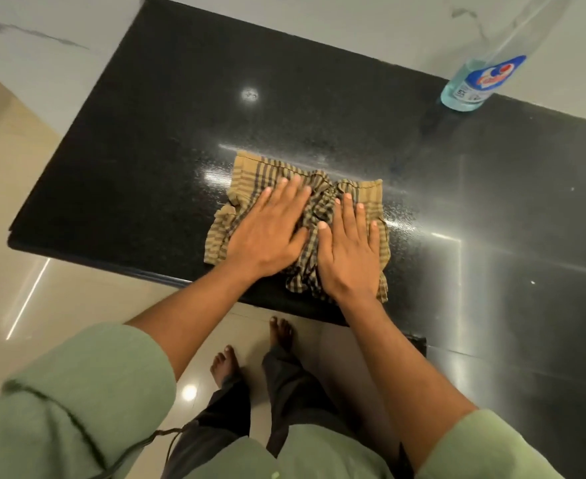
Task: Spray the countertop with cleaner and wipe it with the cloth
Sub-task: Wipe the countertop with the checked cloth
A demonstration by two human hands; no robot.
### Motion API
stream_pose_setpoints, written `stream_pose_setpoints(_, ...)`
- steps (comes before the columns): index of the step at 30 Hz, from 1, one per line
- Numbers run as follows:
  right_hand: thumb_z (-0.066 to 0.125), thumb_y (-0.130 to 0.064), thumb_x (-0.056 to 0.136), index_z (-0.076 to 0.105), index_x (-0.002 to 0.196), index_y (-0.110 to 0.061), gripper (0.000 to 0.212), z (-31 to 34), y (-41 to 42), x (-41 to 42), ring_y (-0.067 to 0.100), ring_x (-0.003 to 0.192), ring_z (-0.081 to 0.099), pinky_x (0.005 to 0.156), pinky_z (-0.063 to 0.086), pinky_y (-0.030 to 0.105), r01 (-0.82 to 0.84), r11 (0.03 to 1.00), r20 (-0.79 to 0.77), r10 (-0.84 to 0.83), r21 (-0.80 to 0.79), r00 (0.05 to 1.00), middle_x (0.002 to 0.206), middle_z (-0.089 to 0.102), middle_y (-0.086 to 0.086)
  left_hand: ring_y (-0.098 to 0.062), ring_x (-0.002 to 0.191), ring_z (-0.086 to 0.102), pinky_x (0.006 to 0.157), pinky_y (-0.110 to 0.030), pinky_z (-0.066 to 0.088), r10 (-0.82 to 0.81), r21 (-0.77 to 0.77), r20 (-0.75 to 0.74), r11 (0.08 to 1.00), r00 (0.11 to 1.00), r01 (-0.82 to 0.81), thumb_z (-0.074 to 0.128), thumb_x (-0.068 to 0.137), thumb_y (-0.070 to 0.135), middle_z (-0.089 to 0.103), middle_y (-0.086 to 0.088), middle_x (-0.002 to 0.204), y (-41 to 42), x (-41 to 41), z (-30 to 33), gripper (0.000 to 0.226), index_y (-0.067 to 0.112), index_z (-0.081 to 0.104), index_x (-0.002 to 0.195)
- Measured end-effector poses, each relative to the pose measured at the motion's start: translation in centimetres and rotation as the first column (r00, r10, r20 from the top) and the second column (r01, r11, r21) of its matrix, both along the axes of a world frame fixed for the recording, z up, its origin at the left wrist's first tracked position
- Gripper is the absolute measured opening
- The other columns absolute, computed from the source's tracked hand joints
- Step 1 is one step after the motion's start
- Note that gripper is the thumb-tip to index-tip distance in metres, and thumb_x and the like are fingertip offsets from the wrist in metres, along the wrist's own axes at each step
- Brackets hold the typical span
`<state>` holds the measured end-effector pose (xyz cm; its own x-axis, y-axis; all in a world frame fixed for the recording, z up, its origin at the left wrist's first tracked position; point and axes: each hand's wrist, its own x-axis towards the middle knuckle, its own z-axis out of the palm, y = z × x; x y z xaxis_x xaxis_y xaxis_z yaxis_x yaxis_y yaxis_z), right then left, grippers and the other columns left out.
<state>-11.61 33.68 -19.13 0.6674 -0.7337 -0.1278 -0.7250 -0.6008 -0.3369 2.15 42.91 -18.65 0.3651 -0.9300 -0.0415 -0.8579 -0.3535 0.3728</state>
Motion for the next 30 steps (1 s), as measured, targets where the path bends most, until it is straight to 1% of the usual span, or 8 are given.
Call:
stream_pose_setpoints(2,0.004,-0.061,0.102,0.005,0.163,-0.024,0.072,0.3,0.1,-0.1,0.012,0.157,-0.011,0.128,-0.004,0.045,0.005,1.000,0.015,-0.005,0.010,1.000,0.171,-0.005,-0.006,-0.019,0.160,-0.005,0.130,-0.043,0.003,0.113,-0.248,-0.254,0.952,0.961,-0.177,0.034,0.106,0.038,-0.002,-0.004,0.172,0.7,0.4,0.4,0.064,0.018,0.016,0.164)
stream_pose_setpoints(3,0.005,-0.065,0.101,0.005,0.163,-0.024,0.074,0.4,0.2,-0.1,0.013,0.157,-0.012,0.128,-0.006,0.045,0.000,1.000,0.011,0.000,0.012,1.000,0.171,-0.006,-0.005,-0.021,0.160,-0.006,0.130,-0.045,0.003,0.151,-0.309,-0.300,0.919,0.942,-0.246,0.038,0.106,0.034,-0.002,-0.006,0.172,1.2,0.7,0.3,0.063,0.018,0.019,0.164)
stream_pose_setpoints(5,0.008,-0.071,0.100,0.004,0.163,-0.023,0.079,0.5,0.3,-0.1,0.014,0.156,-0.014,0.127,-0.008,0.045,-0.008,1.000,-0.019,0.008,-0.010,1.000,0.171,-0.009,-0.003,-0.028,0.159,-0.009,0.129,-0.051,0.000,0.181,-0.240,-0.176,0.945,0.968,-0.221,0.034,0.106,0.038,-0.004,-0.011,0.172,2.2,1.1,-0.1,0.064,0.018,0.016,0.164)
stream_pose_setpoints(8,0.012,-0.074,0.097,0.001,0.163,-0.022,0.085,0.4,0.5,0.2,0.019,0.156,-0.017,0.126,-0.010,0.049,-0.009,0.999,-0.089,0.006,-0.036,0.996,0.171,-0.013,0.000,-0.033,0.159,-0.005,0.126,-0.060,-0.003,0.046,0.056,0.177,0.997,0.983,-0.057,0.013,0.104,0.056,0.001,-0.012,0.173,3.3,0.9,-1.0,0.069,0.022,0.014,0.165)
stream_pose_setpoints(10,0.015,-0.071,0.097,-0.001,0.163,-0.022,0.083,0.3,1.3,0.1,0.021,0.156,-0.018,0.125,-0.011,0.052,0.002,0.999,-0.106,-0.006,-0.039,0.994,0.170,-0.016,0.001,-0.036,0.159,0.001,0.123,-0.064,-0.005,-0.008,0.163,0.271,0.986,0.962,-0.038,0.005,0.103,0.060,0.006,-0.011,0.172,3.9,0.5,-1.2,0.070,0.027,0.016,0.164)
stream_pose_setpoints(19,0.023,-0.056,0.099,0.001,0.163,-0.028,0.073,-0.4,2.8,-3.7,0.018,0.156,-0.017,0.126,-0.009,0.049,0.041,0.999,-0.069,-0.044,-0.032,0.997,0.170,-0.014,-0.005,-0.041,0.157,0.006,0.122,-0.068,0.007,-0.031,0.219,0.269,0.975,0.963,-0.029,0.008,0.100,0.065,0.006,-0.015,0.172,3.1,-1.5,-1.0,0.077,0.025,0.015,0.164)
stream_pose_setpoints(25,0.013,-0.054,0.096,-0.003,0.163,-0.029,0.073,-0.5,-1.9,-5.2,0.017,0.156,-0.017,0.127,-0.006,0.048,0.104,0.994,-0.118,-0.106,-0.026,0.987,0.170,-0.016,-0.006,-0.040,0.158,0.003,0.123,-0.066,0.007,-0.008,0.181,0.232,0.983,0.973,-0.035,0.010,0.101,0.058,0.003,-0.015,0.172,-2.4,-5.0,-1.0,0.072,0.024,0.011,0.164)
stream_pose_setpoints(30,0.015,-0.052,0.098,-0.004,0.163,-0.024,0.073,-0.5,-6.0,-3.9,0.019,0.157,-0.015,0.127,-0.006,0.048,0.105,0.994,-0.113,-0.109,-0.038,0.988,0.170,-0.015,-0.003,-0.034,0.159,0.003,0.125,-0.062,0.004,-0.021,0.160,0.212,0.987,0.977,-0.013,0.013,0.101,0.057,0.003,-0.009,0.173,-6.4,-3.4,-1.1,0.070,0.027,0.010,0.165)
